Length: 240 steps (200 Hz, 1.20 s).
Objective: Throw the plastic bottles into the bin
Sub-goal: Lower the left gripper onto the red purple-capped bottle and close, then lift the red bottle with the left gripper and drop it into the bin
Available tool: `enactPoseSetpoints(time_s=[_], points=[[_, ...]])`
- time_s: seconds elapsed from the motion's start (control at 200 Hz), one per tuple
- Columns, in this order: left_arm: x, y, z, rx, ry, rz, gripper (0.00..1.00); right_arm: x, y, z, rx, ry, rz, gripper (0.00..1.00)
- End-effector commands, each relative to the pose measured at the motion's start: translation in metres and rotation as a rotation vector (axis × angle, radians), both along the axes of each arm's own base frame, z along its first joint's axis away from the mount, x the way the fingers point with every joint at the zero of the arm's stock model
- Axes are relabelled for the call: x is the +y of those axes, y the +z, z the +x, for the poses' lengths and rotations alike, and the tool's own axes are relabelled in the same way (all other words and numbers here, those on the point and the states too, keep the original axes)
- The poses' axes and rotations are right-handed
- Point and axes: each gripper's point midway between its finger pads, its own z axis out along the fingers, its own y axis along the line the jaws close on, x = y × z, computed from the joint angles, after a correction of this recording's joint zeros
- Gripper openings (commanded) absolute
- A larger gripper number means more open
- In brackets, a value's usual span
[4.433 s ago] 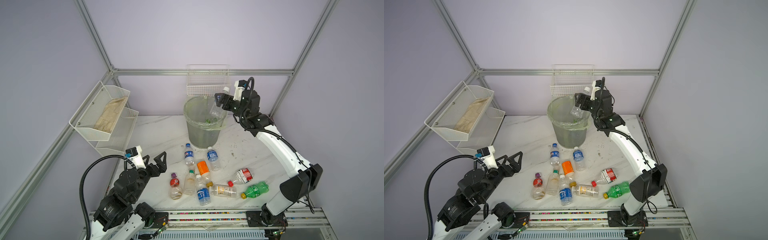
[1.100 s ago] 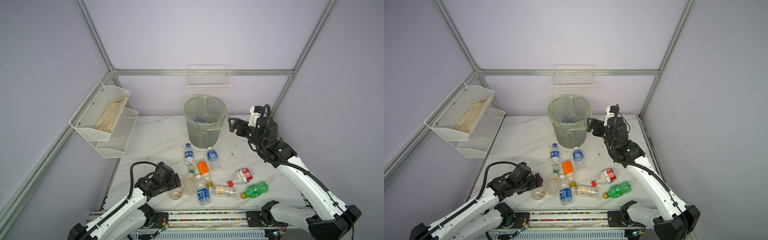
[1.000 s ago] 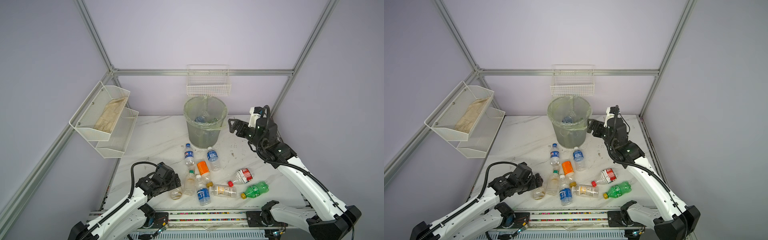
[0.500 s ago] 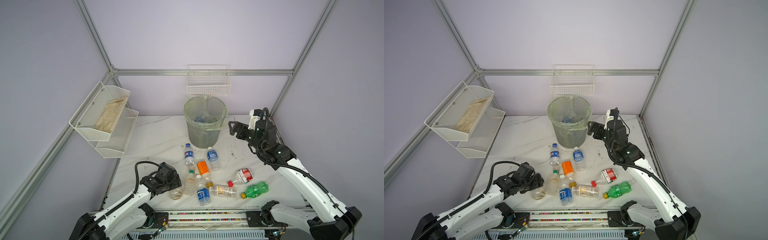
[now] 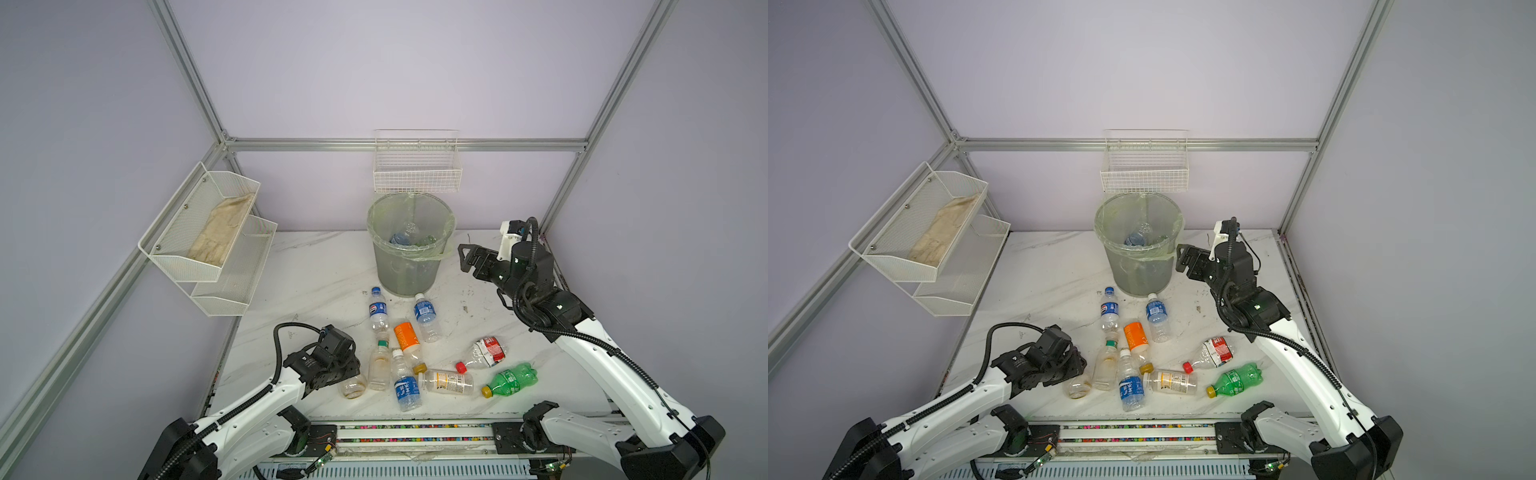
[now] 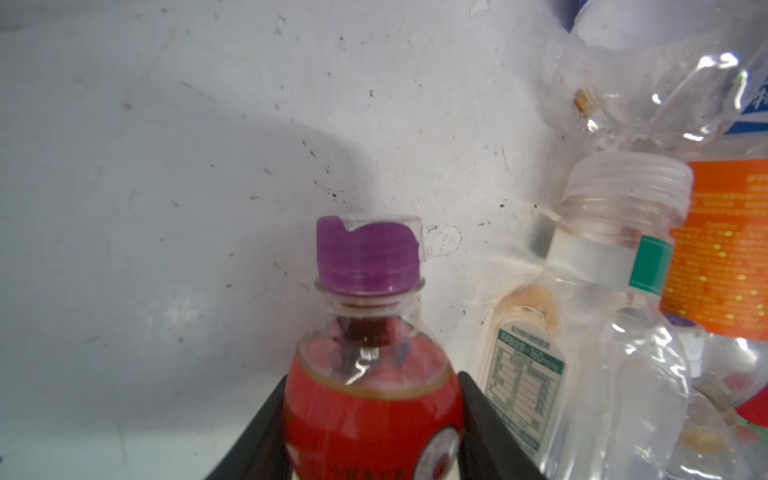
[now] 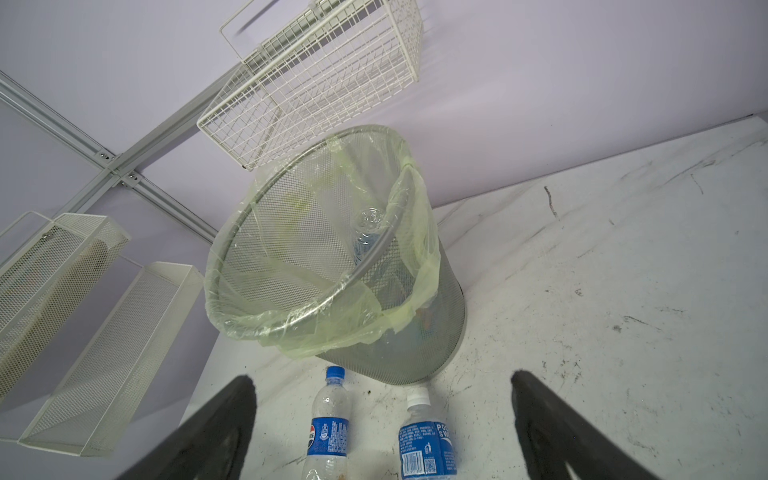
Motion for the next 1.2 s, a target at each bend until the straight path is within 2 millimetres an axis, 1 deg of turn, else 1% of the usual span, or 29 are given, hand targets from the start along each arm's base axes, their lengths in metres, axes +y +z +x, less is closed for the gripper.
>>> enactPoseSetpoints(time_s=[0.0,0.22,0.435,0.61,0.72,0.855,1.0,1.14,1.195], points=[[0.003,-0.008,-0.005,0.009,-0.003,0.009,0.41,-0.006,0.001,-0.005,-0.003,-0.02,0.005,0.97],[-0.001,0.007,0.003,-0.038,-0.016,-0.006,0.4,-0.008,0.002,-0.007,-0.004,-0.024,0.004,0.97],[-0.001,0.041,0.016,-0.153,-0.004,-0.024,0.39,-0.01,0.0,-0.009,-0.003,-0.029,0.002,0.97],[0.007,0.077,0.028,-0.254,0.012,0.003,0.35,-0.012,-0.003,-0.01,0.002,-0.034,0.001,0.97],[0.01,0.106,0.038,-0.333,0.023,0.013,0.33,-0.013,-0.008,-0.012,0.011,-0.036,0.001,0.97],[0.012,0.145,0.051,-0.442,0.028,0.035,0.29,-0.015,-0.012,-0.015,0.016,-0.04,-0.002,0.97],[0.012,0.194,0.065,-0.561,0.017,0.055,0.28,-0.018,-0.015,-0.018,0.02,-0.047,-0.006,0.97],[0.008,0.245,0.078,-0.694,-0.006,0.059,0.25,-0.019,-0.022,-0.02,0.033,-0.05,-0.008,0.97],[0.007,0.268,0.083,-0.752,-0.012,0.061,0.25,-0.02,-0.025,-0.021,0.038,-0.05,-0.007,0.97]])
